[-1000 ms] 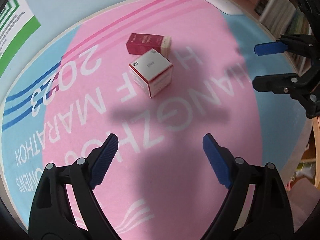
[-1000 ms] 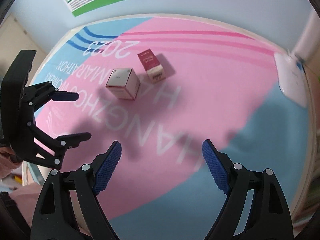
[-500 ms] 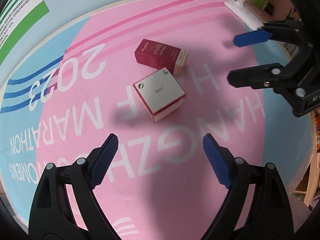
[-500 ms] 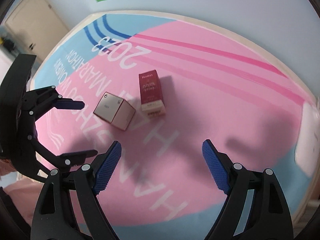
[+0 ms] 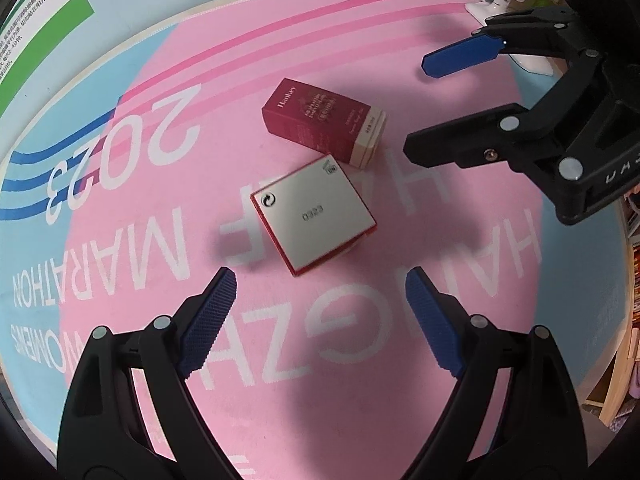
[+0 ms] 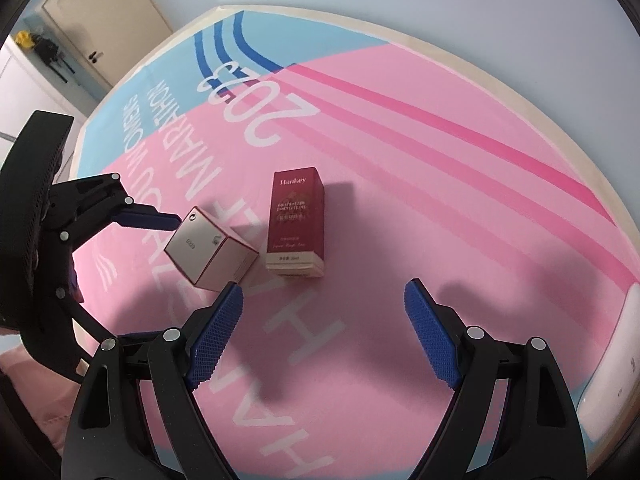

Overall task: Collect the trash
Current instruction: 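Move both tools back over the mat toward the white and dark red boxes, then grasp the white box with the left tool while the right tool grasps the dark red box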

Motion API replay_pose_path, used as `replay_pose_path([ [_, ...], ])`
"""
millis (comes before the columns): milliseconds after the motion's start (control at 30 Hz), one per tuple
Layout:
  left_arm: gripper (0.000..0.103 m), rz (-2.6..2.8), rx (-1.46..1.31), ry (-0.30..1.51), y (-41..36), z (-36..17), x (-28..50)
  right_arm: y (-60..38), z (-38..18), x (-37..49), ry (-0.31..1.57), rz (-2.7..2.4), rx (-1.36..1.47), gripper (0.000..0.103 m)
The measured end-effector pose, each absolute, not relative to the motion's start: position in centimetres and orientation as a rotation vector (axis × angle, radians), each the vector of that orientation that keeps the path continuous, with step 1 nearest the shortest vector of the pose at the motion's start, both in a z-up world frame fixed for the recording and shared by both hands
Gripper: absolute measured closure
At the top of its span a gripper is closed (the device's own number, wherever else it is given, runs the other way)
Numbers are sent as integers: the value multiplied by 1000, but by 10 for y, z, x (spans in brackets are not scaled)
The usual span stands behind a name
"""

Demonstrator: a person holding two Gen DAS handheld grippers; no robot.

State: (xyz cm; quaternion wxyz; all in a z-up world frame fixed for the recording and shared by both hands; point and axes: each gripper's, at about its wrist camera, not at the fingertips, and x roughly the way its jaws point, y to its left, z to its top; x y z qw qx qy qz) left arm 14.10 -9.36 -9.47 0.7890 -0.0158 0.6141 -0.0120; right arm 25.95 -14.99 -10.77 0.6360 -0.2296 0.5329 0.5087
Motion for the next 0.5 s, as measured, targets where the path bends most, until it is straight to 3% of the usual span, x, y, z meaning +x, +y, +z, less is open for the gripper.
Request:
replay_pose_path([
  [500, 21, -65, -12, 1334, -103, -112, 184, -129, -121, 277, 1184, 1309, -625, 20],
])
